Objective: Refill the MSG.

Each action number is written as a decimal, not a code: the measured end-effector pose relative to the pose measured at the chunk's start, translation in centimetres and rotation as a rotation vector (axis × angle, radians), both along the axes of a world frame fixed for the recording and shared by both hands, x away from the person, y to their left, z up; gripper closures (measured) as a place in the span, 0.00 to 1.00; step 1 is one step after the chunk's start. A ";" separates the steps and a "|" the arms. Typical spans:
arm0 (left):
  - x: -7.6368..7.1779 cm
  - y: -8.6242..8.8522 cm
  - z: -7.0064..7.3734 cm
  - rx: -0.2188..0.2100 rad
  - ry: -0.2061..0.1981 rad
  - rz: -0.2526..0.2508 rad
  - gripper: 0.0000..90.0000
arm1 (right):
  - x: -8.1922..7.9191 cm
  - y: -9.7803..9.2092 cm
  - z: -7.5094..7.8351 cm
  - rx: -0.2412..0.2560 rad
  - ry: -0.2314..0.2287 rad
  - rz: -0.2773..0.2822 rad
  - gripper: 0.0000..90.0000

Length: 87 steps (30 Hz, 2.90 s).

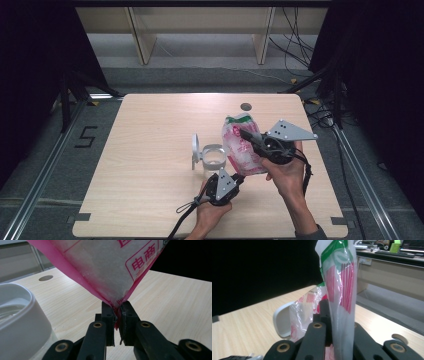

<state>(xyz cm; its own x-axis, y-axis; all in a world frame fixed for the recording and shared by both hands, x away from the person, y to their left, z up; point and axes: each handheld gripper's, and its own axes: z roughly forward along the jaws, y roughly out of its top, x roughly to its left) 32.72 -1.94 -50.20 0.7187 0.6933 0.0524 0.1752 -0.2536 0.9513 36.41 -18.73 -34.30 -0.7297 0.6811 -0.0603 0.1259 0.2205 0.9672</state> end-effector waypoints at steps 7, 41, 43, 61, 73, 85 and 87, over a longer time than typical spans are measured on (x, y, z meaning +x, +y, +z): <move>-0.4 -1.0 -0.6 -0.055 0.009 0.036 0.92 | 0.5 1.0 0.0 -0.026 0.037 0.001 1.00; -0.2 -1.4 -1.1 -0.135 0.017 0.041 0.92 | 2.8 4.6 -0.3 -0.106 0.088 0.016 1.00; -0.1 -1.4 -1.1 -0.143 0.016 0.033 0.92 | 3.0 4.7 -0.3 -0.121 0.058 0.010 1.00; 0.2 -1.9 -1.2 -0.152 0.011 0.043 0.92 | 3.2 5.1 -0.5 -0.113 0.086 0.010 1.00; 0.3 -2.3 -1.3 -0.153 -0.003 0.052 0.92 | 3.4 5.3 -1.0 -0.058 0.133 0.011 1.00; 0.3 -2.9 -1.4 -0.141 -0.031 0.049 0.92 | 3.8 5.4 -1.2 -0.065 0.107 0.008 1.00; 0.4 -2.9 -1.4 -0.146 -0.032 0.054 0.92 | 3.9 5.3 -1.1 -0.077 0.102 0.007 1.00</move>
<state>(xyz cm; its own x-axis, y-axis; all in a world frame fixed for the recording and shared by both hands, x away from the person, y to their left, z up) 33.08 -4.87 -51.60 0.6799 0.7327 -0.0301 0.1542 -0.1028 0.9827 40.27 -13.39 -35.42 -0.7396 0.6721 -0.0373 0.2211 0.2948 0.9296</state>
